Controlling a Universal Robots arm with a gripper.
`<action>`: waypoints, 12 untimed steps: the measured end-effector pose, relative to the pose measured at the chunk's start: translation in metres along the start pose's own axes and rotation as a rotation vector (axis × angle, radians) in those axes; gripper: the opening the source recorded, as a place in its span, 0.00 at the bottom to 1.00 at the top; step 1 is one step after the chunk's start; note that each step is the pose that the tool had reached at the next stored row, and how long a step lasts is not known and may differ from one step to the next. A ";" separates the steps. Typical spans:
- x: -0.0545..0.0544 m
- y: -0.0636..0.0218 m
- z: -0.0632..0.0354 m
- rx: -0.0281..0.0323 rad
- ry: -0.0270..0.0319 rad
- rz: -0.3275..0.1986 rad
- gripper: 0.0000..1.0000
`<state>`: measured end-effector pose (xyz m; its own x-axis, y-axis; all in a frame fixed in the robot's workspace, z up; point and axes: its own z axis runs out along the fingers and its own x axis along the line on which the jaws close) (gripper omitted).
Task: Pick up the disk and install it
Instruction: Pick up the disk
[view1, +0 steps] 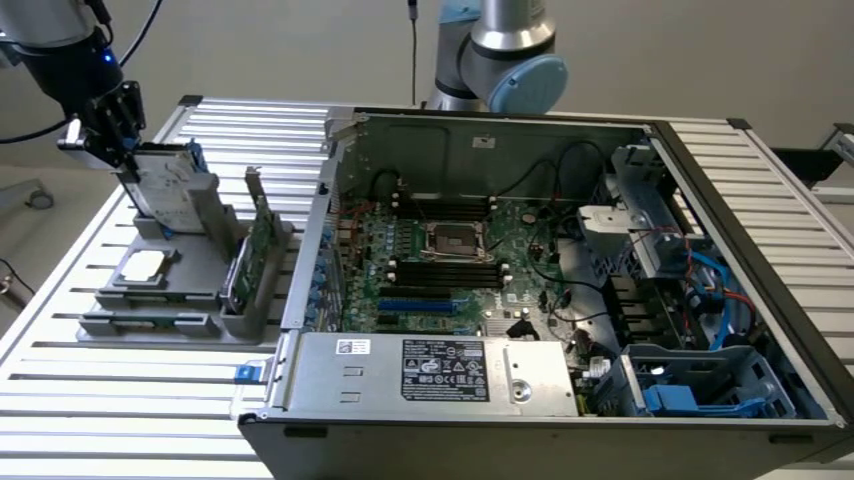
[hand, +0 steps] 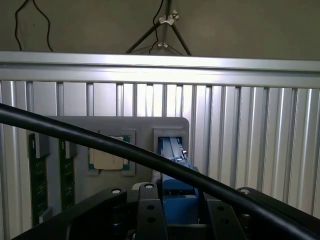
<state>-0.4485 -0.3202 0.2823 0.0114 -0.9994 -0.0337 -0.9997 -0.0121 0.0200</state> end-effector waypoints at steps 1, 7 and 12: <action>0.000 0.0000 0.0000 0.0000 0.0000 0.000 0.33; 0.000 0.0000 0.0000 0.0000 0.0000 0.000 0.33; 0.000 0.0001 -0.0045 -0.0001 0.0001 0.000 0.33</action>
<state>-0.4485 -0.3202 0.2868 0.0113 -0.9994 -0.0336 -0.9997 -0.0120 0.0201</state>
